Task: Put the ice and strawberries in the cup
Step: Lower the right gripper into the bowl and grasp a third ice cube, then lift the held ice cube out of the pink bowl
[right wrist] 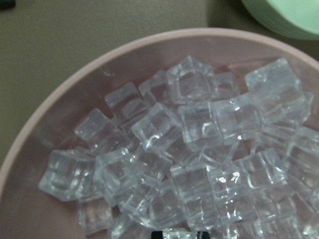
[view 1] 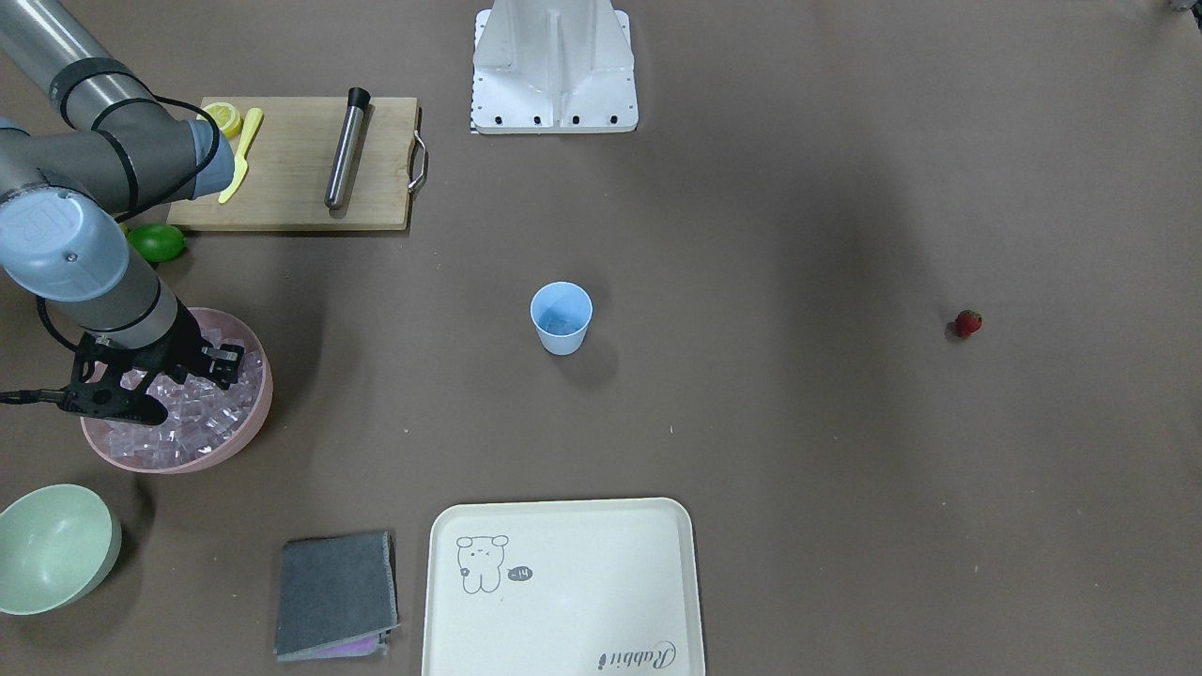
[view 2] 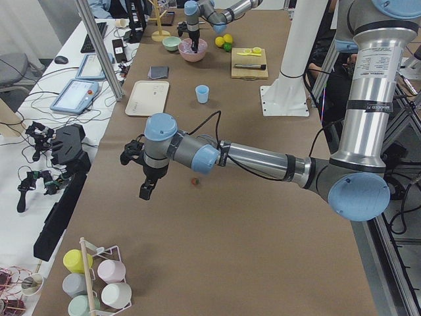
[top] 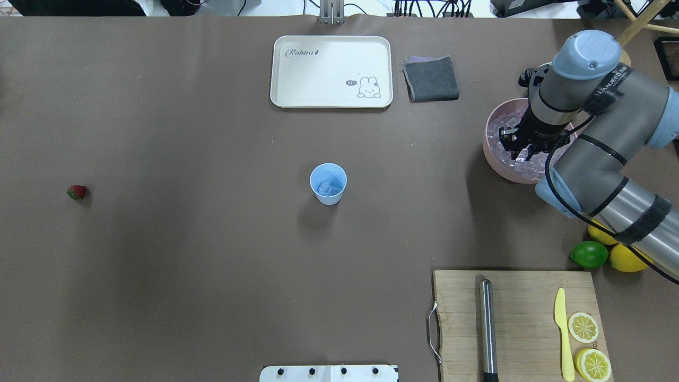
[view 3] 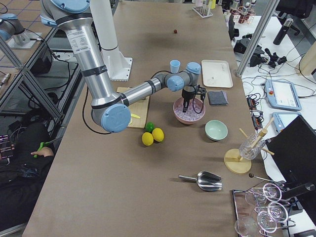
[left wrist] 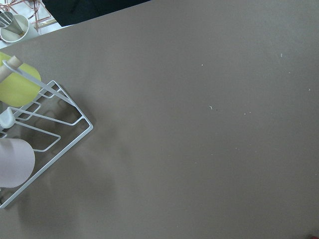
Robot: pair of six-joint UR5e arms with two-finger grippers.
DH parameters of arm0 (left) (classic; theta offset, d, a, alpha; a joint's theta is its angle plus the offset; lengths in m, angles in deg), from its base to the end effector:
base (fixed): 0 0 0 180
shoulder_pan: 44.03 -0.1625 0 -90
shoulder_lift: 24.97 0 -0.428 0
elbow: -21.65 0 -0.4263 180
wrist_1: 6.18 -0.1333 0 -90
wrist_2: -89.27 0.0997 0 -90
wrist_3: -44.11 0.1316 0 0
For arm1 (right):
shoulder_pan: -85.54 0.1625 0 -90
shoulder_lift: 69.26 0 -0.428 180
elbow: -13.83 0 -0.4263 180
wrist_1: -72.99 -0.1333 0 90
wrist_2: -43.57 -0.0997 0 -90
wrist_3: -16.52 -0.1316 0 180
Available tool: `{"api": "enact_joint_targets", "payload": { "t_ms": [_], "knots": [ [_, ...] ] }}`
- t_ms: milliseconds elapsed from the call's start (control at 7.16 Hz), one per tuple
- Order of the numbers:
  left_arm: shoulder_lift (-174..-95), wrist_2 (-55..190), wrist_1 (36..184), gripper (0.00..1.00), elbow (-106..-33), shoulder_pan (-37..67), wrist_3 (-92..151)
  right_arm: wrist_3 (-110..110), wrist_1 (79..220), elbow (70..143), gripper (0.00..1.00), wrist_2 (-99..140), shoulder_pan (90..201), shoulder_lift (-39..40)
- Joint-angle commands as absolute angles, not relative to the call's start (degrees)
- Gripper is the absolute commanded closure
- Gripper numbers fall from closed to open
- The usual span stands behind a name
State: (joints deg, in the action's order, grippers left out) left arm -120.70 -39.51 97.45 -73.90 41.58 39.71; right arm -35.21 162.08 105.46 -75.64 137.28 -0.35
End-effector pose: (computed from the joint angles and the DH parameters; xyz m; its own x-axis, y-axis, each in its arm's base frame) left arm -0.0052 -0.5966 0.5560 0.7602 0.2524 -0.5987 -0.0111 0.9264 0.3764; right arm -0.3697 -0.5803 0.4625 0.7949 0.1349 0.5916 -0.0916 0.9905 -0.1028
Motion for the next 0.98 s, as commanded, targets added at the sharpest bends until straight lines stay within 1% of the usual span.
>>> {"api": "enact_joint_targets", "payload": {
  "t_ms": [0,419,698,838],
  "knots": [
    [-120.94,-39.57,97.44,0.02,-73.89,41.58,39.71,-34.03,162.46,106.02,1.0,-76.3,139.14,-0.79],
    [-120.77,-39.57,97.53,0.02,-74.06,41.58,39.71,-30.69,162.72,110.58,1.0,-84.28,144.86,-2.8],
    [-120.33,-39.57,97.53,0.02,-74.23,41.58,39.71,-33.91,161.93,111.91,1.0,-88.42,143.65,-7.27],
    [-120.15,-39.66,97.53,0.02,-74.5,41.58,39.71,-38.55,161.15,112.87,1.0,-88.35,140.77,-9.47]
  ]
}}
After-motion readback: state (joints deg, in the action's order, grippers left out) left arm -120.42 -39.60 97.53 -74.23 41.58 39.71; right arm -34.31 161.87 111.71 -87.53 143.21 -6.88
